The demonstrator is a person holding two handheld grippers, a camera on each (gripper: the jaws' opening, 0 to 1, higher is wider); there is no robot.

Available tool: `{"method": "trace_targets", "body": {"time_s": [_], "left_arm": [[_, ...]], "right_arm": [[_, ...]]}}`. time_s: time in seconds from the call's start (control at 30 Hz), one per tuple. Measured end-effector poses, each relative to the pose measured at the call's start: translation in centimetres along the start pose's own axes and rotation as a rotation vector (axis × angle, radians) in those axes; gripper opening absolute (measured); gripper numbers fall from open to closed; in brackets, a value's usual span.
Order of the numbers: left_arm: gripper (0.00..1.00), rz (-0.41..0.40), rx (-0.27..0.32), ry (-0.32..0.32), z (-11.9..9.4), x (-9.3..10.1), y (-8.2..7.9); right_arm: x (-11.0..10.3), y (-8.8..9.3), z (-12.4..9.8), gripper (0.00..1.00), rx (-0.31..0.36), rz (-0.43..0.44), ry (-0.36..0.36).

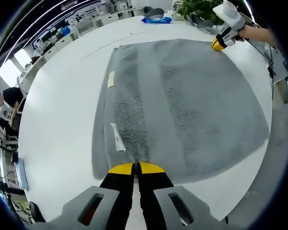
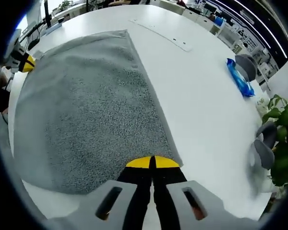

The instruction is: Fold the towel on the table until its edges align and the towel forms a compact rectangular stack.

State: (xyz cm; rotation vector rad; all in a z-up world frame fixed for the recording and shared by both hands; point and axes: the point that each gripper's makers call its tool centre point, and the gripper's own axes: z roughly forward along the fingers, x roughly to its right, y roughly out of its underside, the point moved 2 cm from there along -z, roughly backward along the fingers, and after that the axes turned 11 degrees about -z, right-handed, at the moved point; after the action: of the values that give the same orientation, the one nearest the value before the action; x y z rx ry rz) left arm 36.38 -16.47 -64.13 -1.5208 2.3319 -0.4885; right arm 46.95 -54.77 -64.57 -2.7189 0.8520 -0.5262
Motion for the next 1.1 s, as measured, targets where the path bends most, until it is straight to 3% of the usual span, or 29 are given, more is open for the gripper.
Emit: {"method": "trace_targets", "body": {"time_s": [0.17, 0.73, 1.1], "left_arm": [[0.03, 0.001, -0.018, -0.001, 0.3, 0.2, -0.4], [0.03, 0.039, -0.049, 0.023, 0.7, 0.1, -1.5], [0.03, 0.124, -0.079, 0.025, 1.1, 0.2, -2.3]], "right_arm": [[-0.6, 0.9, -0.5, 0.0, -0.015, 0.046, -0.007], [-2.6, 3.6, -2.1, 0.0, -0.018, 0.083, 0.019], [-3.7, 5.1, -3.1, 0.0, -0.022, 0.1, 0.01]]}}
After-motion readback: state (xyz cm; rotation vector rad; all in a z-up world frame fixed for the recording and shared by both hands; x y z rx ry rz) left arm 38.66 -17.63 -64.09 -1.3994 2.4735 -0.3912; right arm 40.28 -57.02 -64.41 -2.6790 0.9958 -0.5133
